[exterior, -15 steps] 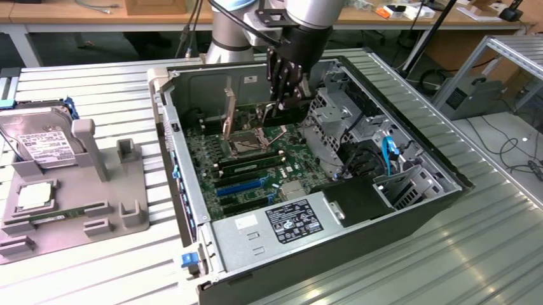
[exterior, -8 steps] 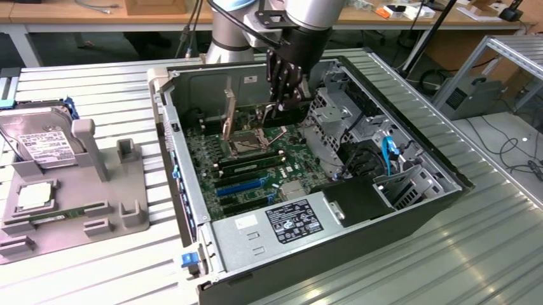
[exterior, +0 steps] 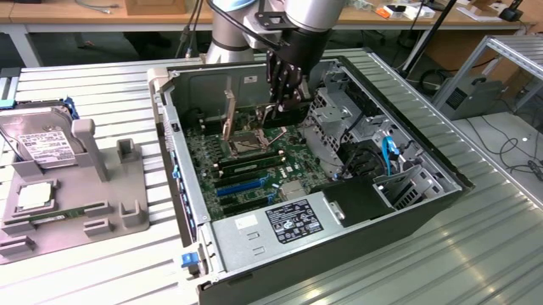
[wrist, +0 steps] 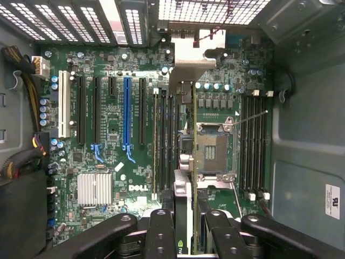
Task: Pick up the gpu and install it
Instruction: 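Insert the gpu into the slot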
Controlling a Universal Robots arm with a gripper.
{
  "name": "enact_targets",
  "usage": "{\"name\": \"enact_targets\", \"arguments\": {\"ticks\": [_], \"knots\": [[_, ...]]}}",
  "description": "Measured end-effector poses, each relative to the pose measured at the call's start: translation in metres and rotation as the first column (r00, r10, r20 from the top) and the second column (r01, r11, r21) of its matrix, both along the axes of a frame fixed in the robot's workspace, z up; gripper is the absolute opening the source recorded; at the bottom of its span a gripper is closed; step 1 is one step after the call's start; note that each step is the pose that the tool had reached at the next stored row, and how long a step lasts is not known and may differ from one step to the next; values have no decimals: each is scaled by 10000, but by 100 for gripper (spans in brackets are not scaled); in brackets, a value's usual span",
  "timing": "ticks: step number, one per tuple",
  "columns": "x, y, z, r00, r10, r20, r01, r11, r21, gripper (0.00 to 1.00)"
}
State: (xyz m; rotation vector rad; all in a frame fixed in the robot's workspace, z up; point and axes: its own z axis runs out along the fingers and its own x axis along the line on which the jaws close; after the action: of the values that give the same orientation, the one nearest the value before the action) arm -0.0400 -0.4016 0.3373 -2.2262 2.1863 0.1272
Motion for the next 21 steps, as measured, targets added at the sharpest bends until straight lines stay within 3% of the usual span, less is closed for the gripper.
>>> {"name": "enact_targets", "arguments": {"ticks": [21], "knots": [[0,-4,-46,10000,0,0,0,10000,0,27]]}}
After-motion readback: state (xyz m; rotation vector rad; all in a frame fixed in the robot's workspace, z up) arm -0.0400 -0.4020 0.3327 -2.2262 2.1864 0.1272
